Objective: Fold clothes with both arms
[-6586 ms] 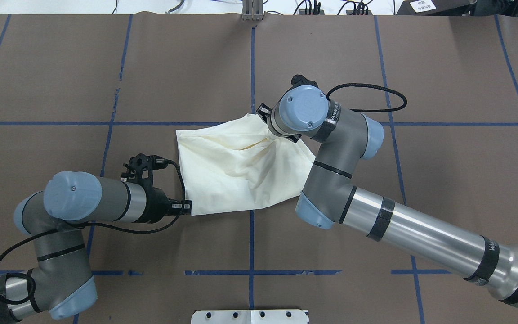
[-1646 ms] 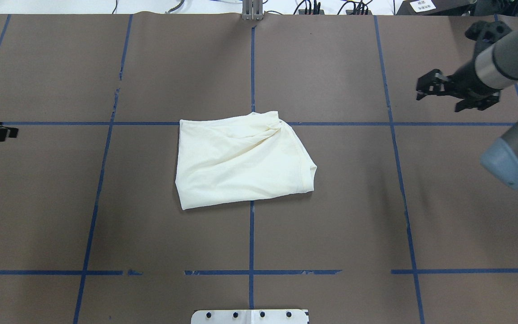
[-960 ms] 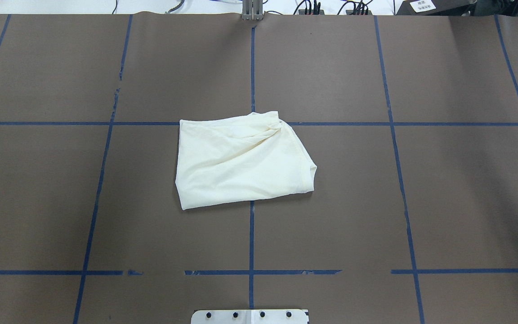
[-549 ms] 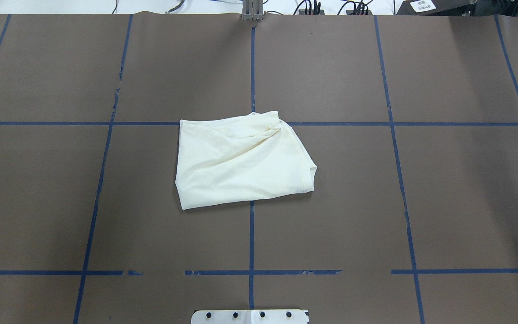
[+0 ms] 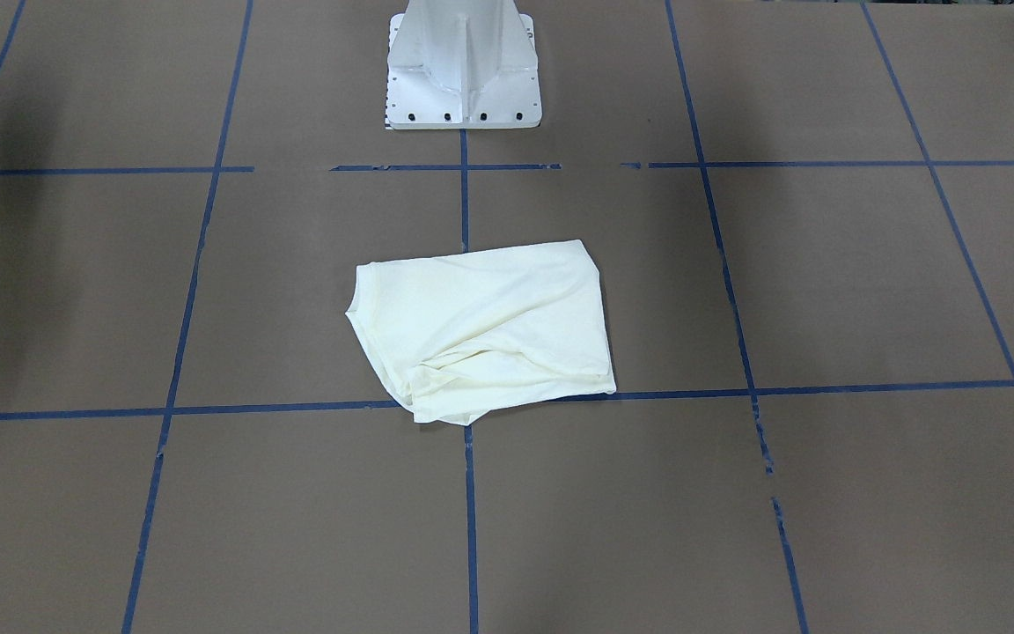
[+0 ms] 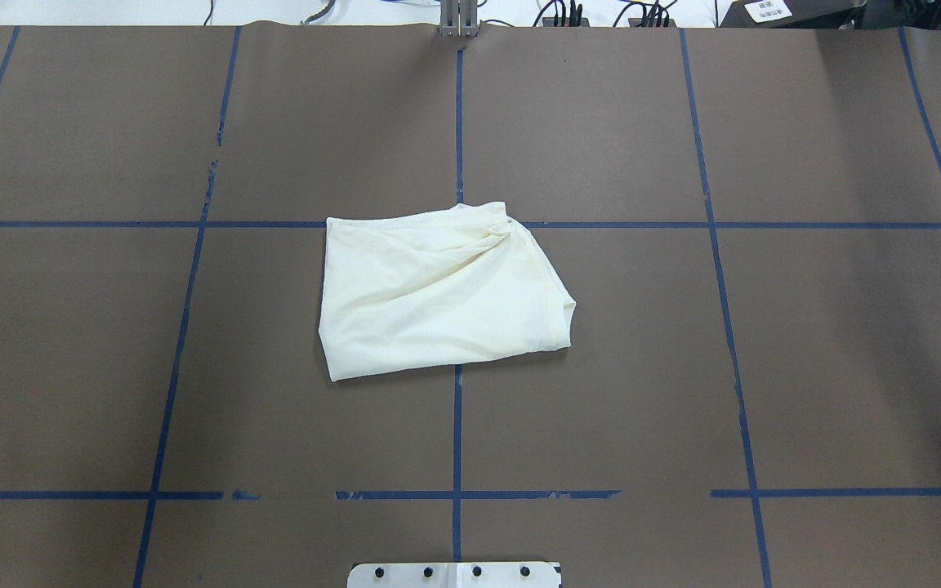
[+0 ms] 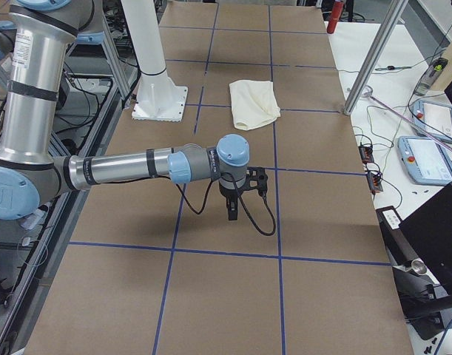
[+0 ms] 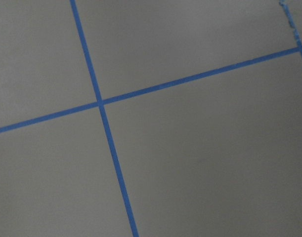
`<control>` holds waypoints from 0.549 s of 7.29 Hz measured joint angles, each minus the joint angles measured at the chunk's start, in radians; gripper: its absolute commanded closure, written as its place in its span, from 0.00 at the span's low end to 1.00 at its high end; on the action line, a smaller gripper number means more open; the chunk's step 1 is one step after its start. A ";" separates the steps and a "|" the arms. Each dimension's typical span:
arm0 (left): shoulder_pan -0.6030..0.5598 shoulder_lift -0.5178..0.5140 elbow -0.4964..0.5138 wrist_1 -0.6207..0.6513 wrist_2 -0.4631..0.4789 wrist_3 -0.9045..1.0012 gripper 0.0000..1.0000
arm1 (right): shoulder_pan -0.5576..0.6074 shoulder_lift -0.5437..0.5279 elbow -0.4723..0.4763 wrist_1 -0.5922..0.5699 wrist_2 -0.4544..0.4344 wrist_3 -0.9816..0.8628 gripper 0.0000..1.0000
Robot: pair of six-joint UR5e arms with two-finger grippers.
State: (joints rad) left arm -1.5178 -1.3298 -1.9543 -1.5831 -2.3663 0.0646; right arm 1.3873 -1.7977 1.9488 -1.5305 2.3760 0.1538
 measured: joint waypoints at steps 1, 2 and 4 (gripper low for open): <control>0.000 0.013 0.010 -0.002 -0.002 0.002 0.00 | -0.002 0.001 0.000 -0.004 -0.004 0.001 0.00; 0.001 0.017 0.013 -0.004 -0.003 0.002 0.00 | -0.003 0.001 0.003 -0.005 -0.004 0.002 0.00; 0.001 0.019 0.014 -0.004 -0.050 0.000 0.00 | -0.004 0.000 0.007 -0.004 -0.002 0.001 0.00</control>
State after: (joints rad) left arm -1.5168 -1.3105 -1.9399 -1.5873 -2.4166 0.0647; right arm 1.3830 -1.7978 1.9562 -1.5349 2.3739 0.1552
